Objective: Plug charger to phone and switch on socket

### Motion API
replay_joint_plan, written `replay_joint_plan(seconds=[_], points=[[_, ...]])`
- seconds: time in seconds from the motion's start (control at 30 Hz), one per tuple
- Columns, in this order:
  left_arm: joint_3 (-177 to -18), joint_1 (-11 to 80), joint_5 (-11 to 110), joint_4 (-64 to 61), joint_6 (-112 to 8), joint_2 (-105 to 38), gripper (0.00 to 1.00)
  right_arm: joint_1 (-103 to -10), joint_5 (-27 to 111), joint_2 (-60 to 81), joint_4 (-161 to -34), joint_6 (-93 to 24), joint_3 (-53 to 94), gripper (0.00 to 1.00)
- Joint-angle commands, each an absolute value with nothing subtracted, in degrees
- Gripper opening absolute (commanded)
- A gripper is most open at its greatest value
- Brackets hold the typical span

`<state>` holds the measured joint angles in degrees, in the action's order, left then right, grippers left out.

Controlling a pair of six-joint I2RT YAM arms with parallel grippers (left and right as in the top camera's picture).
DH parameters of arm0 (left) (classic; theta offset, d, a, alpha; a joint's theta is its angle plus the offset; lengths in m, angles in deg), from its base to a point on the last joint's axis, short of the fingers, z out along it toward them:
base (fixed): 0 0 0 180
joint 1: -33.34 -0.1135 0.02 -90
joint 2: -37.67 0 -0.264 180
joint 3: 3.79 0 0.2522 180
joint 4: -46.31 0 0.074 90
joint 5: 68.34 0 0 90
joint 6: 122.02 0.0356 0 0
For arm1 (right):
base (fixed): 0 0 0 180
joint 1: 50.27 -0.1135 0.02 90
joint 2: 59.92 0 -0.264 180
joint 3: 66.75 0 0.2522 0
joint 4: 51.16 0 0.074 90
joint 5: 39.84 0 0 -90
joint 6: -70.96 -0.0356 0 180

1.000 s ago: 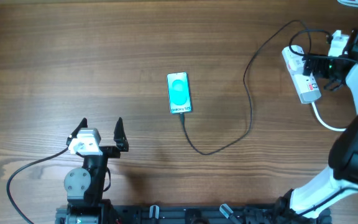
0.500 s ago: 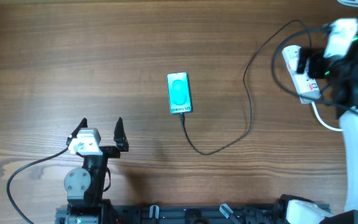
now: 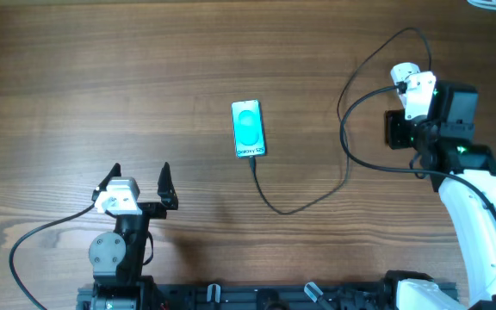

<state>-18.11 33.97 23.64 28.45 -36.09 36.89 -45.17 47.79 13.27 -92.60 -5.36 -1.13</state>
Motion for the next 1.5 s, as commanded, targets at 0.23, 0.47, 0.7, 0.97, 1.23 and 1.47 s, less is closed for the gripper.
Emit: replay_joint_plan(seconds=[0.23,0.47,0.7,0.97,1.23,1.47], points=[[-17.9,33.6,23.1,28.1,-35.0,37.5,1.00,-45.6,36.0,12.1,-67.7,-4.4,-24.1,1.00],[-17.9,33.6,23.1,28.1,-35.0,37.5,1.00,-45.6,36.4,12.1,-55.1,-7.2,-33.8,1.00],[-17.9,33.6,23.1,28.1,-35.0,37.5,1.00,-45.6,37.6,12.1,-52.1,-7.2,-39.2,1.00],[-17.9,33.6,23.1,28.1,-35.0,37.5,1.00,-45.5,37.8,10.6,-43.2,-13.2,-47.7,1.00],[-17.9,33.6,23.1,28.1,-35.0,37.5,1.00,-45.5,37.9,7.1,-42.7,-14.2,-51.0,1.00],[-17.9,33.6,23.1,28.1,-35.0,37.5,1.00,-45.5,38.1,3.1,-43.1,-14.7,-52.7,1.00]])
